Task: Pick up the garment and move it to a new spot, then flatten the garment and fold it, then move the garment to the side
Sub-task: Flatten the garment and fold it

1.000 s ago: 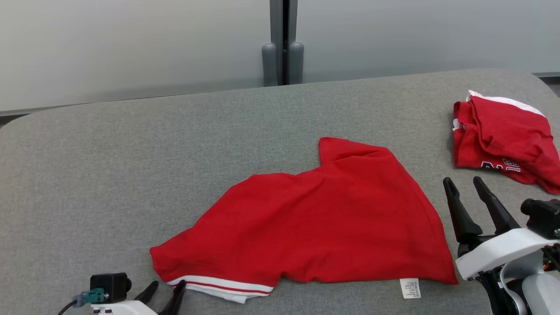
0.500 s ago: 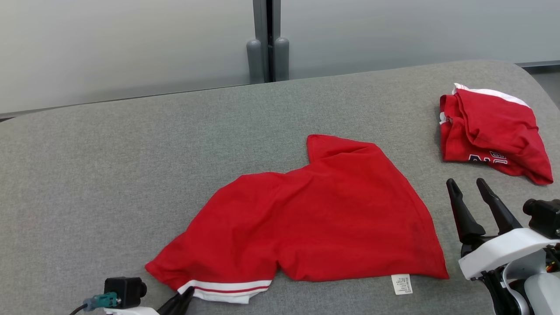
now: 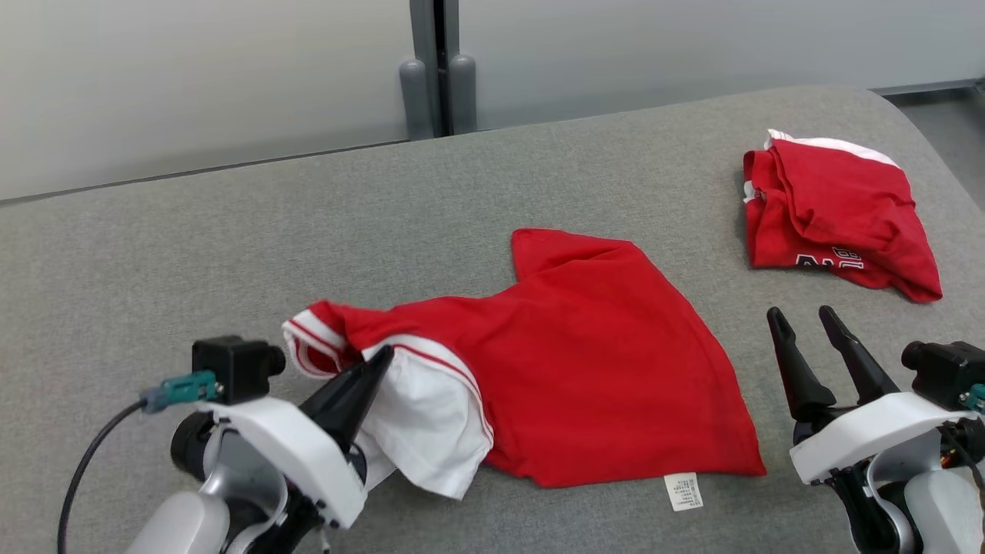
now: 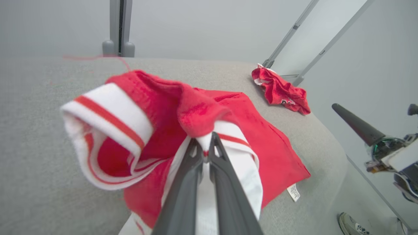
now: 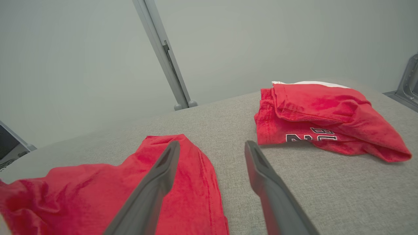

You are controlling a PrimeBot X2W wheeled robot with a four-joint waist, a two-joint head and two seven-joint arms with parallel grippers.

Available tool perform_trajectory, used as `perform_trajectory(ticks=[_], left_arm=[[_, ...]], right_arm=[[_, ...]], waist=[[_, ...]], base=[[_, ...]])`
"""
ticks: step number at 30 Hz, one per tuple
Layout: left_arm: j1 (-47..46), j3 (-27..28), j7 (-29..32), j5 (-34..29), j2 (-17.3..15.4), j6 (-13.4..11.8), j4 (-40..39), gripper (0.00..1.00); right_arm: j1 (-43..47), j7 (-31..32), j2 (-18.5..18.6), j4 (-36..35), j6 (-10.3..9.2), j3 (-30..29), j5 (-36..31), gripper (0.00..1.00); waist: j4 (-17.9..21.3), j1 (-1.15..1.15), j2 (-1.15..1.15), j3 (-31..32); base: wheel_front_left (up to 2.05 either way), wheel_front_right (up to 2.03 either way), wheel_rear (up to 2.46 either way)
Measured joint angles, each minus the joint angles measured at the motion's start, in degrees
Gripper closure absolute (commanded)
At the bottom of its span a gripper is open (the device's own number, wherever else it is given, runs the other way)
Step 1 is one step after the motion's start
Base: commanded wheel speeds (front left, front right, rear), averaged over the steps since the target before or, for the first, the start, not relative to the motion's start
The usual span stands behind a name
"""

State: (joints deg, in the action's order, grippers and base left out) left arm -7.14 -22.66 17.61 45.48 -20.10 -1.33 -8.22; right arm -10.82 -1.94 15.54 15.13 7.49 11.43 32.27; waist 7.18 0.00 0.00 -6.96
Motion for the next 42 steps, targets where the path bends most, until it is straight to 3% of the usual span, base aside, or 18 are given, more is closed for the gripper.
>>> perform_trajectory(ticks=[7,11,12,13,14,19,24,27,30,37,42], left_arm=[[-13.19,0.64,-5.15,-1.33,6.51,0.25,18.34,1.00],[-19.31,0.14,-8.93,-4.11,8.31,0.23,31.61,1.00],[-20.43,-0.22,-9.93,-4.67,8.60,0.64,34.39,0.89],[-21.34,-0.51,-10.76,-4.79,9.06,1.46,36.87,0.34],[-22.03,-0.68,-11.60,-4.79,9.75,2.35,39.06,0.00],[-23.69,-1.80,-16.29,-6.22,10.27,4.74,44.11,0.00],[-22.57,-2.22,-20.14,-8.33,8.29,4.19,41.97,0.00],[-20.74,-2.07,-20.04,-8.38,7.39,3.23,39.32,0.00],[-17.06,-3.34,-14.91,-7.49,6.70,2.71,34.81,0.00],[-9.23,-5.80,-5.67,-7.35,3.21,-1.64,20.17,0.00],[-7.62,-5.20,-7.58,-11.58,0.88,-6.33,11.67,0.00]], right_arm=[[-3.02,-0.59,0.12,0.96,0.00,2.03,0.57,0.00],[-4.56,-0.79,0.05,1.96,0.00,4.05,0.94,0.00],[-4.93,-1.00,-0.01,2.14,0.00,4.56,1.04,0.00],[-5.18,-1.10,0.00,2.38,0.00,4.98,1.20,0.00],[-5.36,-1.19,0.01,2.71,0.00,5.34,1.40,0.00],[-5.29,-2.14,0.51,4.09,0.00,6.08,1.88,0.00],[-4.25,-2.93,0.83,4.56,0.00,6.14,1.97,0.00],[-3.89,-3.01,0.99,4.58,0.00,6.11,1.97,0.00],[-3.20,-3.03,1.23,4.56,0.00,5.94,1.97,0.00],[-2.80,-2.59,1.74,3.59,0.00,5.70,1.93,0.00],[-2.71,-2.61,1.70,3.24,0.00,5.35,1.93,0.00]], waist=[[2.76,0.00,0.00,-3.12],[3.94,0.00,0.00,-4.40],[4.12,0.00,0.00,-4.53],[4.21,0.00,0.00,-4.54],[4.17,0.00,0.00,-4.44],[2.98,0.00,0.00,-3.11],[1.49,0.00,0.00,-1.05],[1.01,0.00,0.00,-0.25],[0.43,0.00,0.00,0.43],[0.62,0.00,0.00,-0.02],[1.09,0.00,0.00,-0.72]], base=[[0.00,0.00,0.00],[0.00,0.00,0.00],[0.00,0.00,0.00],[0.00,0.00,0.00],[0.00,0.00,0.00],[0.00,0.00,0.00],[0.00,0.00,0.00],[0.00,0.00,0.00],[0.00,0.00,0.00],[0.00,0.00,0.00],[0.00,0.00,0.00]])
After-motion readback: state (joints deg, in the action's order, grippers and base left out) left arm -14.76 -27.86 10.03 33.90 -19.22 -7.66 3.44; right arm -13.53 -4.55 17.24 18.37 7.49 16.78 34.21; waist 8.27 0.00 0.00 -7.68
